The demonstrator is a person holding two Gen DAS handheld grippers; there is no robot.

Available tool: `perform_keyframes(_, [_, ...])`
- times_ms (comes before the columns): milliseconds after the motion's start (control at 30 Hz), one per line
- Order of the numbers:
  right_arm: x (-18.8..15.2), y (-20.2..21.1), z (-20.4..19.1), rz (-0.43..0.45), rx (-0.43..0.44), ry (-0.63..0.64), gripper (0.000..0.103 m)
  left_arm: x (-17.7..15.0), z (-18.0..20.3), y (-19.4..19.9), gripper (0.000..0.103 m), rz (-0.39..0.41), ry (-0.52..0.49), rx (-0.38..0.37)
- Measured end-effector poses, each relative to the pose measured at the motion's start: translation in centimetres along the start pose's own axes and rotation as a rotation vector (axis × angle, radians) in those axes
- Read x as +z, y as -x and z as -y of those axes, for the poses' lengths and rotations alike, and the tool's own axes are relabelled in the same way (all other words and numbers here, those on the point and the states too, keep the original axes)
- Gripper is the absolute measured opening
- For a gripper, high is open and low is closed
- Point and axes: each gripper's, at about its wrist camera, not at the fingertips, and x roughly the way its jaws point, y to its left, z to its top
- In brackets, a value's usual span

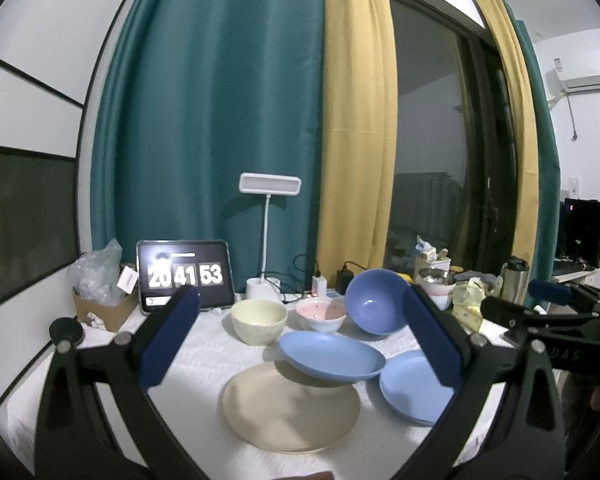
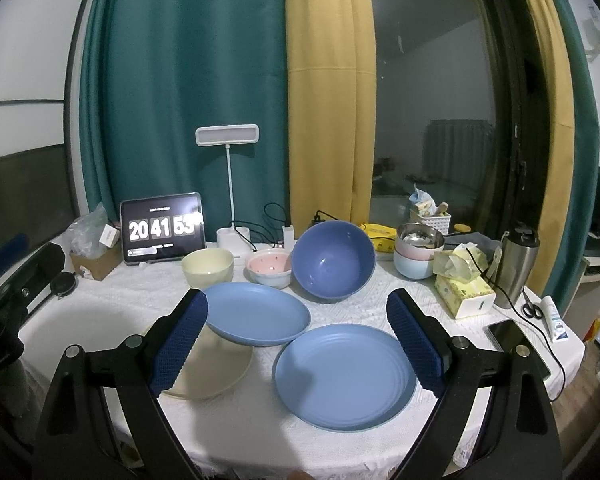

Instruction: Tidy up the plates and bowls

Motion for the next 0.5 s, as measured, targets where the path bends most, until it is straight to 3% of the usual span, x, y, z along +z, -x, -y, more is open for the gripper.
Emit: perform_keyframes(500, [-0.16, 0.09, 0.04, 0.002, 0.001, 0.000, 0.093, -0.31, -0.09, 0.21, 0.102, -0.007, 0.013, 0.009])
